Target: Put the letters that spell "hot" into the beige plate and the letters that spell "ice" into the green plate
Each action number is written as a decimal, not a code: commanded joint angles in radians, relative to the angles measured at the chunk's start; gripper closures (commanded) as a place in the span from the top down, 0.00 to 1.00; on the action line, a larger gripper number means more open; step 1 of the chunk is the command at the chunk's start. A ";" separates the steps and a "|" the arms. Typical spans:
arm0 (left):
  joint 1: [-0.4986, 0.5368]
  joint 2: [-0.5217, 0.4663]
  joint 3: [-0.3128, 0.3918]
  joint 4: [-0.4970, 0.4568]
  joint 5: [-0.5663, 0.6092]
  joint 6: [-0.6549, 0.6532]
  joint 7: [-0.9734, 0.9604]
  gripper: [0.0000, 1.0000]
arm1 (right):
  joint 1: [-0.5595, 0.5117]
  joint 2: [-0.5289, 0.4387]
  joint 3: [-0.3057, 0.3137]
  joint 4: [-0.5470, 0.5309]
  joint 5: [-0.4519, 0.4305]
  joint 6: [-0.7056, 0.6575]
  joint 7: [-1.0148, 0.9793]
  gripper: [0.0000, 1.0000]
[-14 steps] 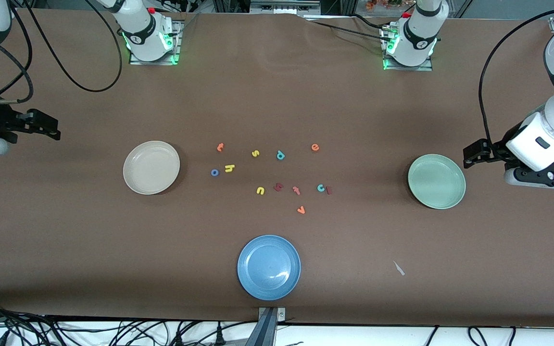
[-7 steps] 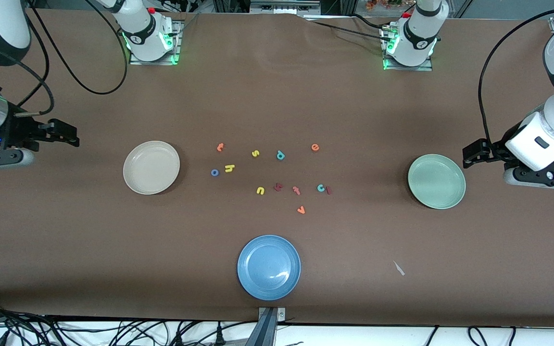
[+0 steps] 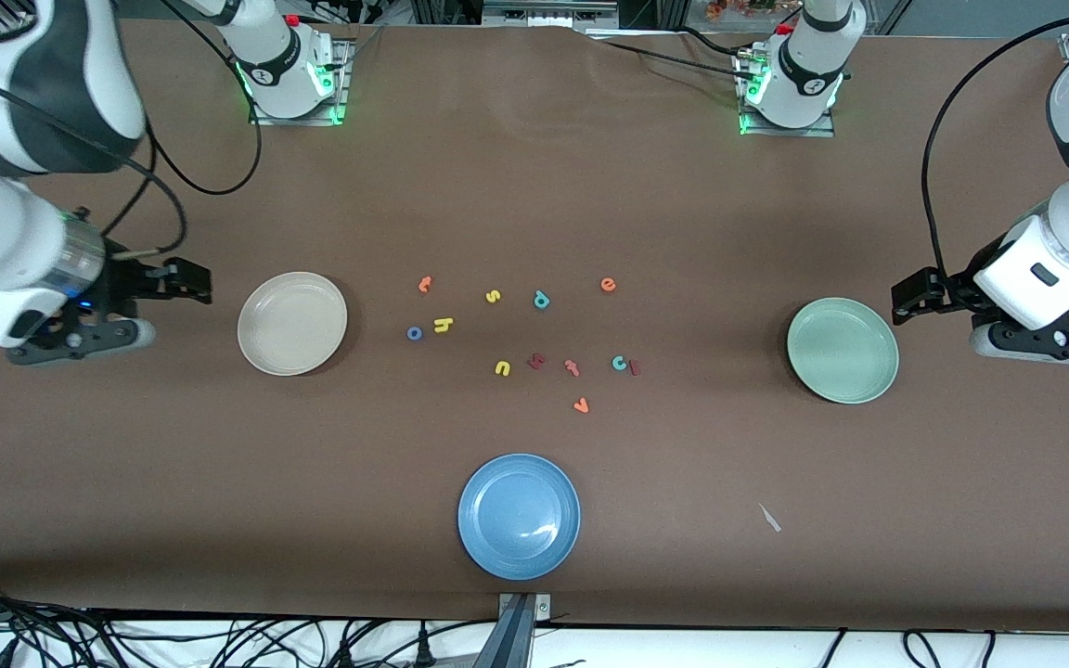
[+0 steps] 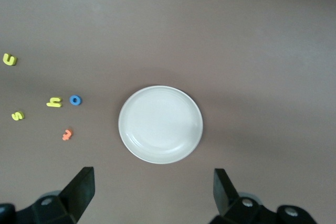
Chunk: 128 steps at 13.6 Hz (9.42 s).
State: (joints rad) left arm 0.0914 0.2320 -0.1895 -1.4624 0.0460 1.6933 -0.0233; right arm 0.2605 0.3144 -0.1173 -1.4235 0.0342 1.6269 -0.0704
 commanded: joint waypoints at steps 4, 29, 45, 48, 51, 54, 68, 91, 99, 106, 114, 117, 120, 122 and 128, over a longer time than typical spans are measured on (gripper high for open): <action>-0.001 0.003 0.002 -0.006 -0.095 -0.023 -0.006 1.00 | 0.098 0.081 -0.001 0.025 0.016 0.062 0.235 1.00; -0.452 0.567 0.007 -0.019 -0.061 0.502 -1.228 0.98 | 0.112 0.040 0.315 -0.810 0.036 1.028 0.843 1.00; -0.469 0.624 0.007 -0.022 -0.064 0.609 -1.343 0.67 | 0.146 0.118 0.320 -0.859 -0.019 1.107 0.891 0.87; -0.472 0.630 0.007 -0.026 -0.063 0.606 -1.357 0.67 | 0.145 0.123 0.320 -0.864 -0.060 1.107 0.885 0.57; -0.472 0.639 0.007 -0.026 -0.055 0.603 -1.357 0.67 | 0.145 0.124 0.318 -0.865 -0.076 1.105 0.885 0.41; -0.461 0.630 0.007 -0.018 -0.054 0.589 -1.347 0.67 | 0.145 0.124 0.318 -0.865 -0.076 1.105 0.885 0.27; -0.463 0.613 0.002 -0.003 -0.052 0.525 -1.340 0.69 | 0.073 -0.067 0.182 -0.827 -0.073 0.834 0.478 0.15; -0.175 0.270 -0.005 -0.010 -0.069 -0.067 -0.703 0.04 | 0.098 0.135 0.157 -0.580 -0.059 0.818 0.500 0.64; 0.085 0.265 -0.001 -0.235 -0.035 0.068 -0.213 0.05 | 0.175 0.245 0.176 -0.526 -0.059 0.907 0.664 0.64; 0.094 0.326 0.005 -0.335 0.074 0.264 -0.214 0.45 | 0.180 0.273 0.179 -0.532 -0.059 0.949 0.669 0.64; 0.065 0.230 -0.180 -0.253 0.058 0.256 -0.617 1.00 | 0.180 0.278 0.191 -0.534 -0.059 0.953 0.667 0.27; 0.038 0.259 -0.255 -0.239 0.008 0.278 -0.843 1.00 | 0.180 0.272 0.191 -0.534 -0.059 0.947 0.656 0.21; -0.054 0.329 -0.252 -0.233 0.020 0.437 -1.106 1.00 | 0.175 0.220 0.188 -0.532 -0.059 0.877 0.627 0.21; -0.093 0.378 -0.251 -0.233 0.020 0.514 -1.219 1.00 | 0.152 0.160 0.180 -0.531 -0.060 0.773 0.562 0.21; -0.166 0.472 -0.234 -0.233 0.089 0.624 -1.455 1.00 | 0.115 0.092 0.065 -0.577 -0.059 0.685 0.293 0.22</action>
State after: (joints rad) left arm -0.0473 0.6801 -0.4393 -1.7137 0.0852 2.3010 -1.3955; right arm 0.3737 0.4348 -0.0238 -1.9512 -0.0255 2.3128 0.2887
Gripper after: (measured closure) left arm 0.000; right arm 0.718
